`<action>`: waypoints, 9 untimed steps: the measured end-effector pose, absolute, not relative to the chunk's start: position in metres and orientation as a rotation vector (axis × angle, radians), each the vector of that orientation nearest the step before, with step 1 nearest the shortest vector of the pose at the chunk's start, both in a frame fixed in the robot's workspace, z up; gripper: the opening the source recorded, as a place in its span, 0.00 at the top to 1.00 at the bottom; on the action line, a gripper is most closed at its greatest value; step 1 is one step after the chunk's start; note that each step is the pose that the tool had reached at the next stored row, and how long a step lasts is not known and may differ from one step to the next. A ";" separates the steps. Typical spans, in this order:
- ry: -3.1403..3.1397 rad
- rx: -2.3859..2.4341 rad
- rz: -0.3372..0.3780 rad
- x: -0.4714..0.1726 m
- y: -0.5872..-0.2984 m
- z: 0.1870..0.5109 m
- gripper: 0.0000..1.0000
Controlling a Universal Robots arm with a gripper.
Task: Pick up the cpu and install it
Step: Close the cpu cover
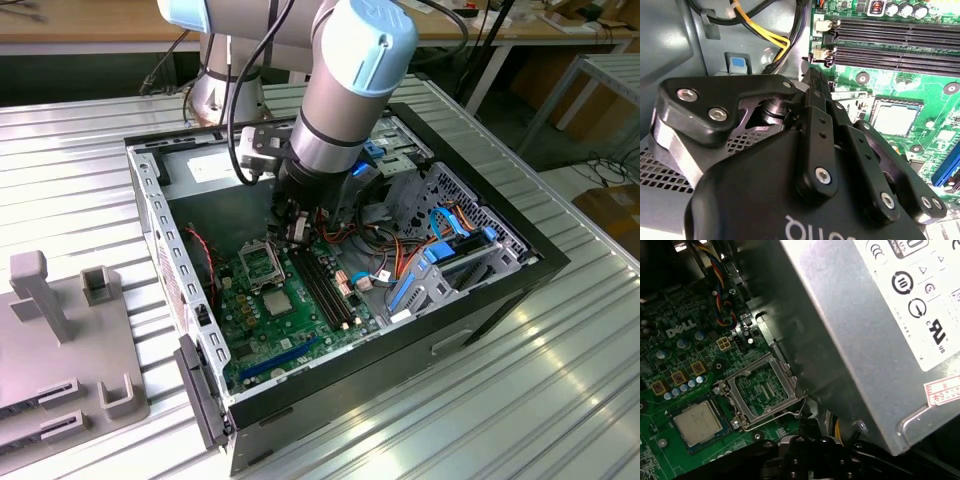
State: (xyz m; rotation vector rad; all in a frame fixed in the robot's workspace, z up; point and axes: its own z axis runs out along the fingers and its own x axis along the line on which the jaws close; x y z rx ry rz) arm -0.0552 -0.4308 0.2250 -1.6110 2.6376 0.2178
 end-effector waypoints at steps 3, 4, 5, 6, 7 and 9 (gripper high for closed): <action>2.637 -1.611 0.219 -0.055 -0.432 0.224 0.89; 2.637 -1.611 0.219 -0.055 -0.433 0.224 0.89; 2.636 -1.610 0.221 -0.055 -0.433 0.224 0.89; 2.635 -1.609 0.225 -0.055 -0.435 0.224 0.89; 2.633 -1.609 0.228 -0.055 -0.436 0.223 0.89; 2.630 -1.607 0.235 -0.055 -0.437 0.223 0.89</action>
